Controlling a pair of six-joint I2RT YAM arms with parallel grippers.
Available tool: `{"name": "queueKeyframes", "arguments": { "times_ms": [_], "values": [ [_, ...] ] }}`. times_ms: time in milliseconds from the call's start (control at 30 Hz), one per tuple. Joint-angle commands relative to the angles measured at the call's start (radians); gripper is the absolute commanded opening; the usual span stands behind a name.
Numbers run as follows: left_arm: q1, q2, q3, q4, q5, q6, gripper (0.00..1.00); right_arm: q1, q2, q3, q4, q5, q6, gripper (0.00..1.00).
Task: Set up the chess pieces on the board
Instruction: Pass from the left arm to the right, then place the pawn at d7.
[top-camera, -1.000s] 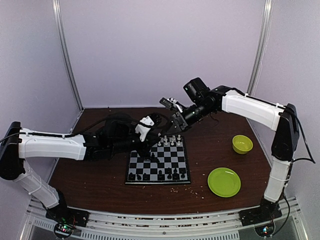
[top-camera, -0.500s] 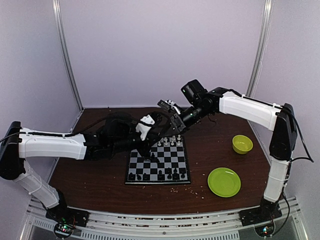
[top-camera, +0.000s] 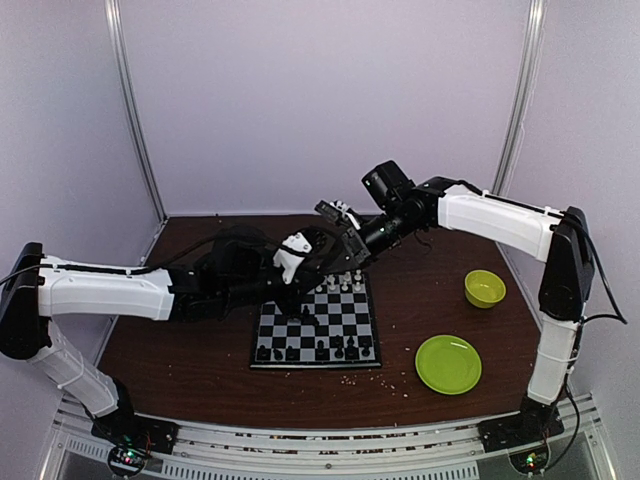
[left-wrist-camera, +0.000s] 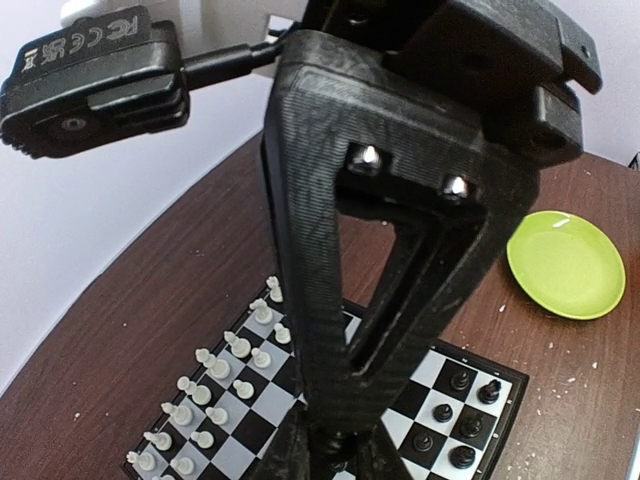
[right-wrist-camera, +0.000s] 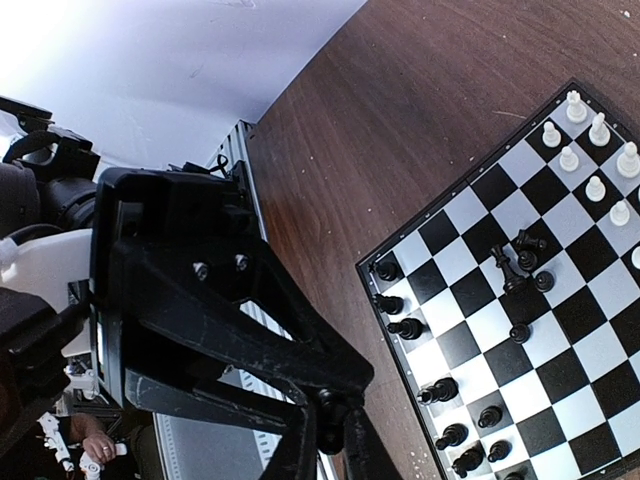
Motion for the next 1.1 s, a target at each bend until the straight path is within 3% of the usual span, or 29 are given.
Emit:
{"name": "queueKeyframes", "arguments": {
  "times_ms": [0, 67, 200, 467, 600, 800, 967, 1067],
  "values": [
    [-0.008, 0.005, 0.029, 0.073, -0.012, 0.01, 0.14, 0.01, -0.008, -0.028, 0.024, -0.022, -0.001, 0.08],
    [-0.008, 0.005, 0.032, 0.068, -0.029, 0.006, 0.21, 0.01, -0.014, -0.029, 0.021, -0.007, -0.011, 0.06],
    [-0.008, -0.029, 0.031, 0.019, -0.102, 0.015, 0.44, 0.01, -0.018, 0.004, -0.045, 0.068, -0.088, 0.05],
    [0.048, -0.225, 0.113, -0.32, -0.142, 0.184, 0.6, 0.01, -0.012, 0.076, -0.151, 0.233, -0.26, 0.04],
    [0.155, -0.264, 0.191, -0.395, -0.154, 0.141, 0.73, 0.022, -0.008, 0.088, -0.152, 0.31, -0.304, 0.04],
    [0.372, -0.232, 0.319, -0.473, -0.101, 0.002, 0.76, 0.098, 0.042, 0.152, -0.233, 0.487, -0.419, 0.04],
    [0.508, -0.272, 0.217, -0.388, 0.06, -0.053, 0.74, 0.184, 0.107, 0.198, -0.302, 0.626, -0.505, 0.04],
    [0.559, -0.301, 0.167, -0.369, 0.078, -0.078, 0.73, 0.221, 0.151, 0.213, -0.321, 0.683, -0.525, 0.04]
  ]
}}
